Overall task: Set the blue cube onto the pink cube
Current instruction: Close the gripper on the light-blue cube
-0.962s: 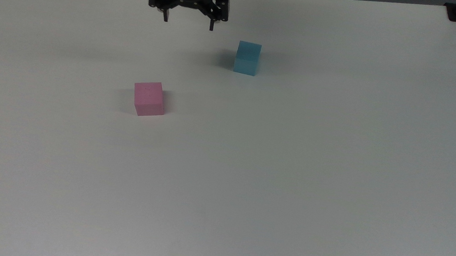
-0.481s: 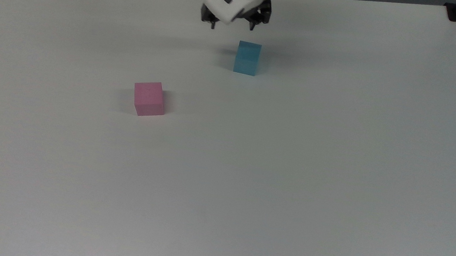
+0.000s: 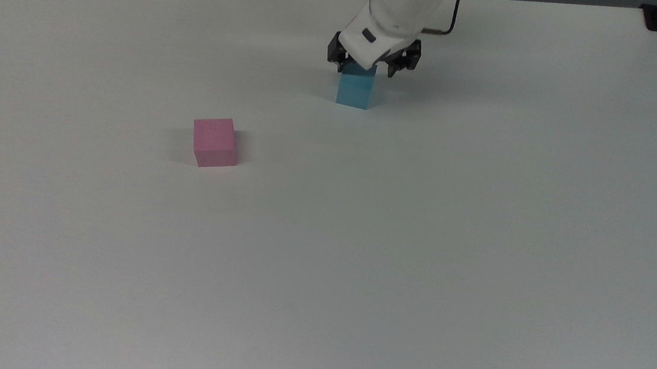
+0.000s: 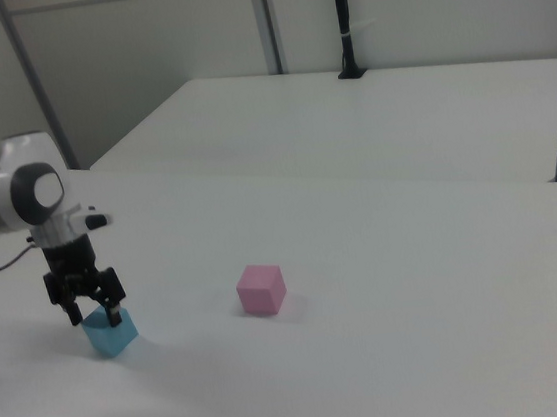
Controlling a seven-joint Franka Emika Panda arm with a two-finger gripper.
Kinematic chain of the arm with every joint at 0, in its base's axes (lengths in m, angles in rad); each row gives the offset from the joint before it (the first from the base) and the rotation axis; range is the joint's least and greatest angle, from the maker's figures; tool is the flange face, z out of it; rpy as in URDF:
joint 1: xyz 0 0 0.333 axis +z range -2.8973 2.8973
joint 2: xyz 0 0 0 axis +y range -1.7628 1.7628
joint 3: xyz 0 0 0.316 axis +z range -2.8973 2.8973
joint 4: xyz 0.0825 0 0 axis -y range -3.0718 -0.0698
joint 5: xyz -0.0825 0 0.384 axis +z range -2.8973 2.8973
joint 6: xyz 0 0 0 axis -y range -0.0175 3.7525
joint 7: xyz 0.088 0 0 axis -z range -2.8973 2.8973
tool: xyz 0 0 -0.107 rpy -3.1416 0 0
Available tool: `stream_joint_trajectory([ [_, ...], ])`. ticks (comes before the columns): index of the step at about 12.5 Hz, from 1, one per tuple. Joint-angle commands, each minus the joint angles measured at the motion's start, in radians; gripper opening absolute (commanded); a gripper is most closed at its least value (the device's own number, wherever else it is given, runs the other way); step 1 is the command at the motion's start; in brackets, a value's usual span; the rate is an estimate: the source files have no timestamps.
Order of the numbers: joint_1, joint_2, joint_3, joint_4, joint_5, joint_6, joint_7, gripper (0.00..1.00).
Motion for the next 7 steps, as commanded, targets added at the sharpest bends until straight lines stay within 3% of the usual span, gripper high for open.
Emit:
stream_joint_trajectory([
  [1, -0.003, 0.075, 0.007, 0.005, -0.06, 0.036, 0.073, 1.0],
  [2, -0.003, 0.074, 0.007, 0.005, -0.06, 0.033, 0.076, 1.0],
  [3, -0.003, 0.072, 0.008, 0.006, -0.06, 0.028, 0.088, 0.88],
  [5, -0.006, 0.054, 0.008, 0.026, -0.059, 0.019, 0.082, 0.53],
  [7, -0.036, 0.029, -0.001, 0.116, -0.05, -0.044, 0.038, 0.5],
])
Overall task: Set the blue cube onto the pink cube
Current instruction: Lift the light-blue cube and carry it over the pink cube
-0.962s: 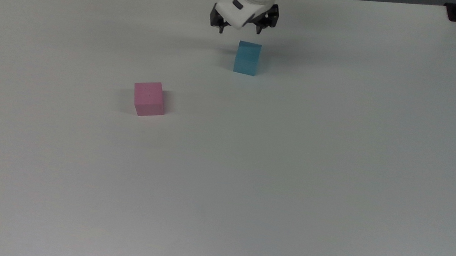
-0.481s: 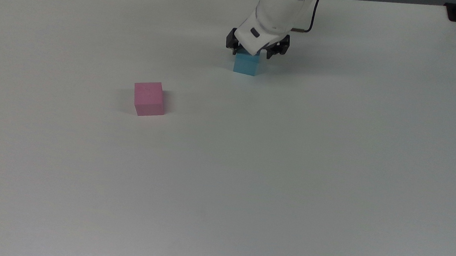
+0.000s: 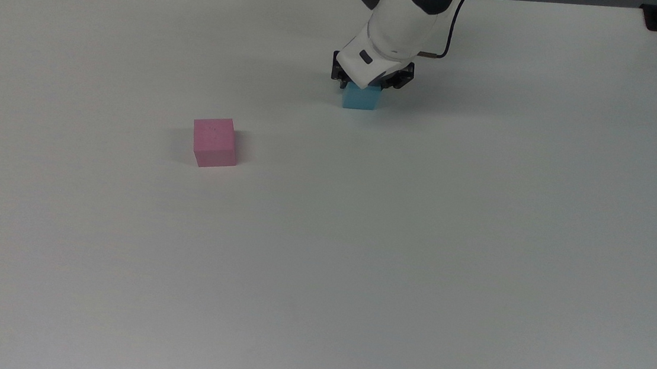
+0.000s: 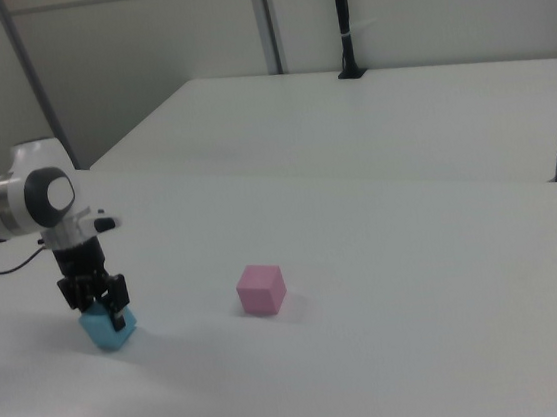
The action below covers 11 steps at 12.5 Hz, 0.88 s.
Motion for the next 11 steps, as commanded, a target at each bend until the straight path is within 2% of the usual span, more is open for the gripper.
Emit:
stream_joint_trajectory([
  [1, -0.05, -0.056, -0.023, 0.155, 0.004, -0.153, -0.114, 0.4],
  [2, -0.052, -0.057, -0.051, 0.205, 0.014, -0.215, -0.178, 0.35],
  [3, -0.052, -0.056, -0.104, 0.282, 0.065, -0.283, -0.261, 0.34],
  [5, -0.073, -0.024, -0.193, 0.394, 0.082, -0.294, -0.329, 0.35],
  [7, -0.147, 0.082, -0.2, 0.518, 0.073, -0.289, -0.38, 0.36],
  [8, -0.159, 0.144, -0.215, 0.563, 0.062, -0.288, -0.391, 0.38],
  [9, -0.161, 0.192, -0.241, 0.585, 0.035, -0.285, -0.398, 0.38],
  [11, -0.161, 0.229, -0.27, 0.574, 0.016, -0.19, -0.424, 0.39],
])
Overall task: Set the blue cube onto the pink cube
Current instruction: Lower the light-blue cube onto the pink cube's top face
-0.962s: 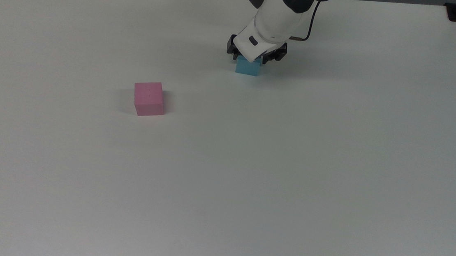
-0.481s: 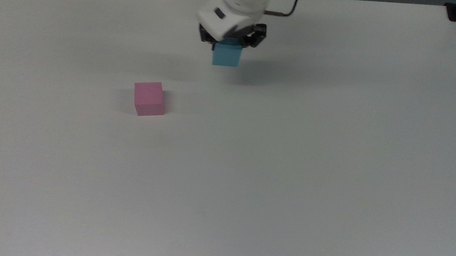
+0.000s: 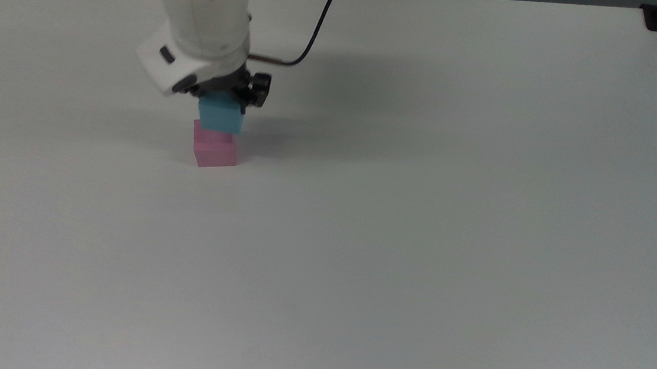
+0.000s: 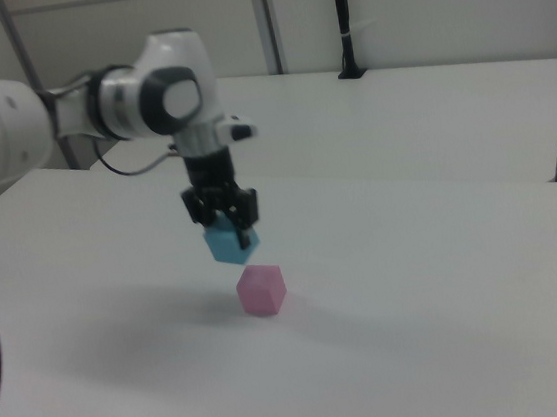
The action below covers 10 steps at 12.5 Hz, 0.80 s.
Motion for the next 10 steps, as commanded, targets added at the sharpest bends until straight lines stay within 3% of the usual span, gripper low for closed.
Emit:
stream_joint_trajectory([
  [1, 0.014, 0.077, -0.034, 0.023, -0.026, 0.083, -0.039, 0.39],
  [5, 0.018, 0.088, -0.039, 0.0, -0.046, 0.078, -0.068, 0.46],
  [10, 0.015, 0.06, -0.045, -0.001, -0.034, -0.017, -0.174, 0.46],
])
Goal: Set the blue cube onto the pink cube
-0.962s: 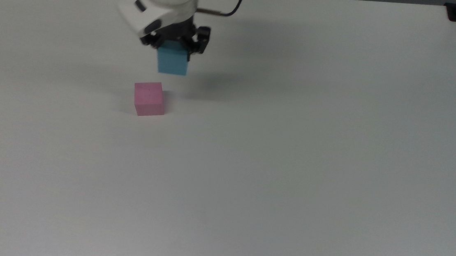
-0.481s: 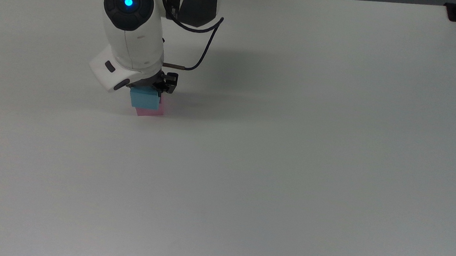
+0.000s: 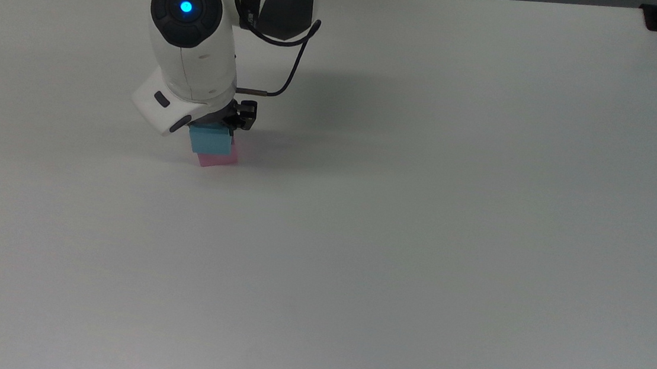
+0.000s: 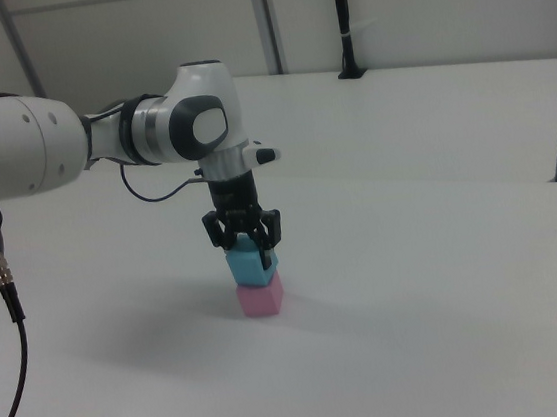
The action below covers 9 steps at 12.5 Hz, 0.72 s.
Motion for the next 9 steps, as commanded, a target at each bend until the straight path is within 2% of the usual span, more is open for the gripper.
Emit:
stream_joint_trajectory([
  [1, 0.015, -0.035, -0.021, -0.02, -0.004, -0.07, -0.067, 0.46],
  [3, 0.013, -0.035, -0.022, -0.023, -0.002, -0.07, -0.077, 0.46],
  [5, 0.013, -0.034, -0.031, -0.039, -0.002, -0.056, -0.062, 1.0],
  [7, 0.013, -0.037, -0.036, -0.033, -0.002, -0.059, -0.059, 1.0],
  [9, 0.015, -0.124, -0.033, -0.032, 0.001, -0.057, -0.023, 1.0],
])
